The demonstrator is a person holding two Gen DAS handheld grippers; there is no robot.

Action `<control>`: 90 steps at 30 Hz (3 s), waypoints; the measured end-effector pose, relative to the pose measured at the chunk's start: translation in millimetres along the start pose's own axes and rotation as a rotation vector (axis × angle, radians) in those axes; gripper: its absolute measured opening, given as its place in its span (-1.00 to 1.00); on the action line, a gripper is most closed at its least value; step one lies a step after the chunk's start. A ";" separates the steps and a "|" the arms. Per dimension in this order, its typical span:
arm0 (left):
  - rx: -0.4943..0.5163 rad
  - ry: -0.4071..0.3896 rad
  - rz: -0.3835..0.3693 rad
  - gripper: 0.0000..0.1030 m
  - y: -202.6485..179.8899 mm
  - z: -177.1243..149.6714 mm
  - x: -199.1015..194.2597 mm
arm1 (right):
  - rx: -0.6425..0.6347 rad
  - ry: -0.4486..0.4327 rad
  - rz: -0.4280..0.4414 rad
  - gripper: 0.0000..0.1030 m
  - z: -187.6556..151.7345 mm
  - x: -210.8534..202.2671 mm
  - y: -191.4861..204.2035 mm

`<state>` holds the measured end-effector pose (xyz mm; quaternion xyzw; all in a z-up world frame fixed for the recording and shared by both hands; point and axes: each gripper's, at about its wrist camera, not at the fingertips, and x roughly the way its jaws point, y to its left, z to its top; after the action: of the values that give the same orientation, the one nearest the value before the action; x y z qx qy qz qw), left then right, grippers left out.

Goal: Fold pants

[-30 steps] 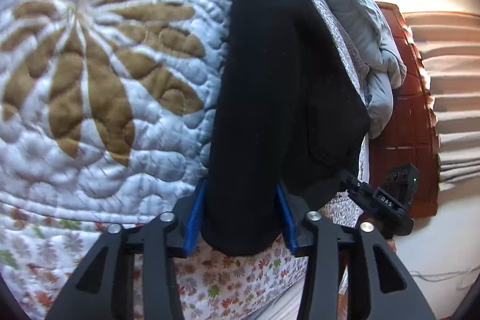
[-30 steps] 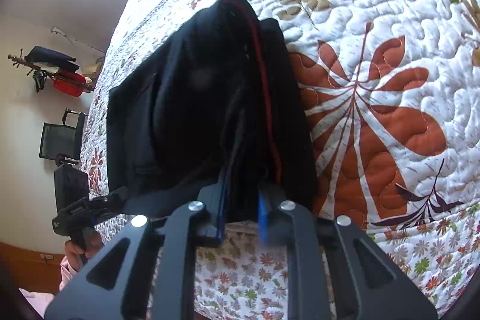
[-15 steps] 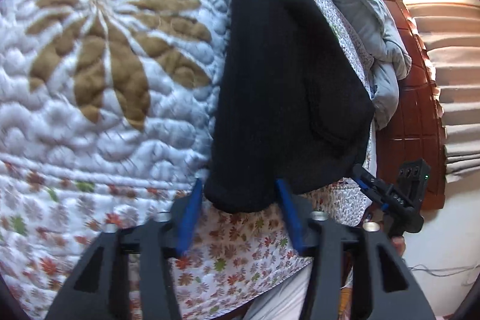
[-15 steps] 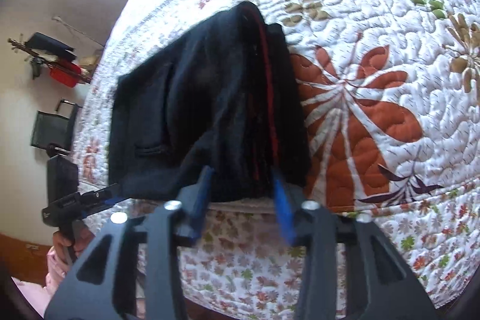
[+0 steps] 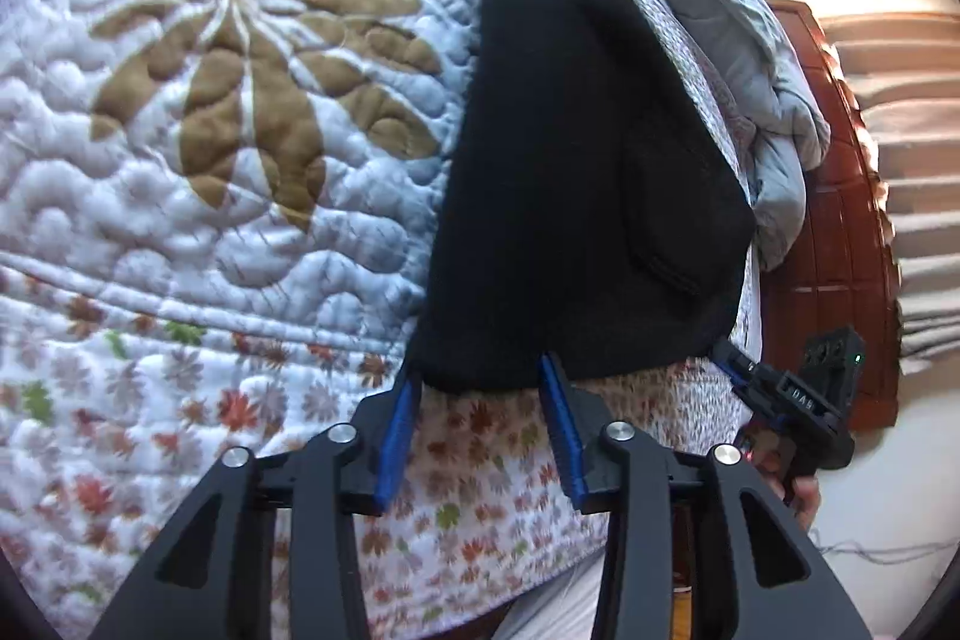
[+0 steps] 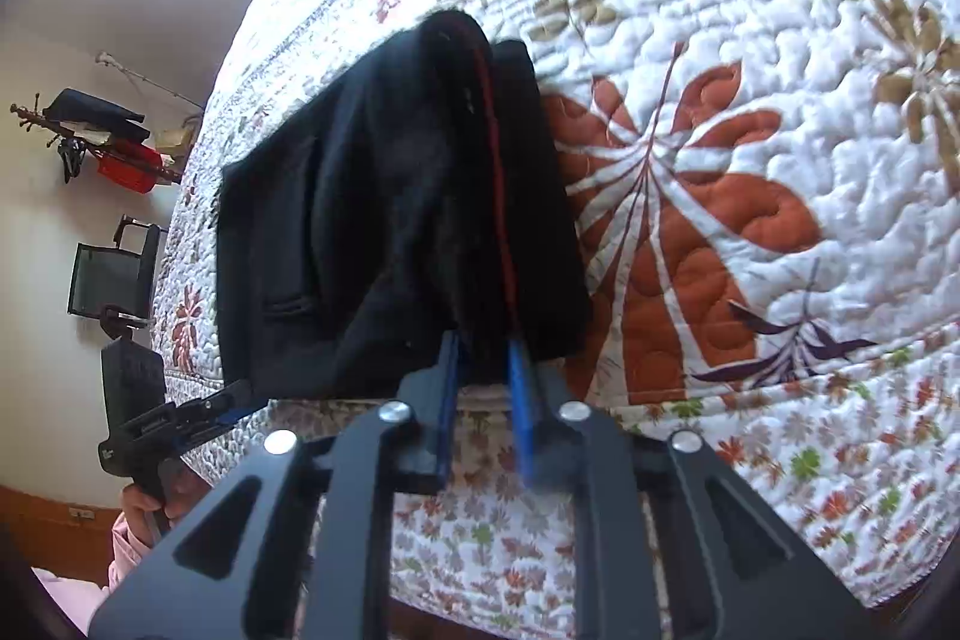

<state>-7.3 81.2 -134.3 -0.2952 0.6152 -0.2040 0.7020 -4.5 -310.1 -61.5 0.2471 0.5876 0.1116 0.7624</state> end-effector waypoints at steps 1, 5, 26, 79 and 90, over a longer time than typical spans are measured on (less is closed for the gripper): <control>0.013 -0.006 0.010 -0.20 -2.5 -1.0 -5.9 | -0.009 -0.012 -0.005 -0.51 0.4 -6.0 1.4; 0.040 -0.070 0.014 -0.12 -12.3 4.0 -30.8 | -0.041 -0.053 0.011 -0.32 5.3 -20.6 11.3; 0.138 -0.030 0.220 0.07 -35.0 30.7 12.2 | -0.155 0.003 -0.034 -0.95 27.5 -1.8 27.1; 0.256 0.042 0.199 0.26 -58.8 72.6 34.7 | -0.066 0.137 0.018 0.30 46.4 55.3 -9.8; 0.179 -0.014 0.086 -0.38 -50.5 68.9 11.6 | -0.059 0.067 0.072 -0.28 35.7 31.3 -8.3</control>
<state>66.2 47.4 -104.5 -0.2057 0.6017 -0.2258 0.7380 37.4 -311.5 -85.4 0.2415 0.6000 0.1644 0.7448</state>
